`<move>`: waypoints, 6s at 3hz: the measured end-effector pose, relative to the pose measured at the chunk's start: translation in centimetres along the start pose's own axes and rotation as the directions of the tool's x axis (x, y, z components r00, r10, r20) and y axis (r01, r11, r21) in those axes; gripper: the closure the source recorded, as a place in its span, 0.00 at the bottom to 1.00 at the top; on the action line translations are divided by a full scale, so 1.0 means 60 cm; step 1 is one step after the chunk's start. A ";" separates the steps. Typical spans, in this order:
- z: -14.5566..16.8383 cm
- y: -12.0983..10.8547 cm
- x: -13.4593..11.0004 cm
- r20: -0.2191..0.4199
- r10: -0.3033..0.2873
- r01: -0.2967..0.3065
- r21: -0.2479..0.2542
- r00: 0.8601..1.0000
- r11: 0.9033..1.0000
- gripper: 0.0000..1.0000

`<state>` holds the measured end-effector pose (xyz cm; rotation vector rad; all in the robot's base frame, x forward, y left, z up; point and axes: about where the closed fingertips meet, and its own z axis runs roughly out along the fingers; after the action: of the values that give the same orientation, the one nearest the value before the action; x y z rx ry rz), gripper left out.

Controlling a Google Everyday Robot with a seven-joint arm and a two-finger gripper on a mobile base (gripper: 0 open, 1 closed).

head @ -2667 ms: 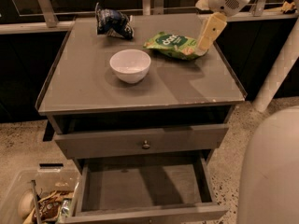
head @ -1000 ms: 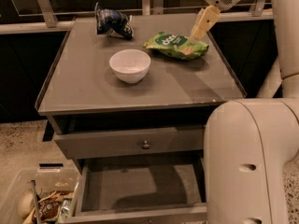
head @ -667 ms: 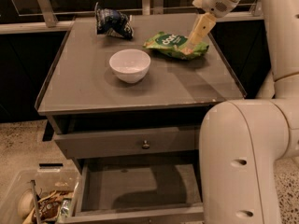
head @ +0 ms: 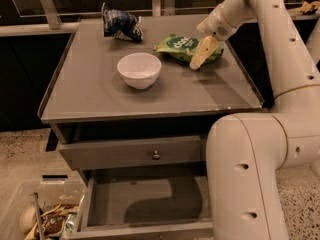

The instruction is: Place green rice chip bag into middle drawer

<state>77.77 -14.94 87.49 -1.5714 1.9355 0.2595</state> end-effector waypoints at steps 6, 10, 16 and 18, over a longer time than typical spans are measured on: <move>0.058 0.005 0.022 0.009 0.027 -0.026 -0.045 1.000 0.999 0.88; -0.048 0.038 0.083 -0.023 -0.095 0.095 -0.022 0.995 0.995 1.00; -0.373 0.333 0.065 0.027 -0.207 0.198 0.206 0.978 0.958 1.00; -0.297 0.545 0.171 0.004 -0.123 0.122 0.062 0.992 0.991 1.00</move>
Offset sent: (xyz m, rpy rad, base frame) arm 0.0061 0.0063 -0.0290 0.0189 0.0402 0.0063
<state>40.11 -23.60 88.16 -1.6389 1.8152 0.1536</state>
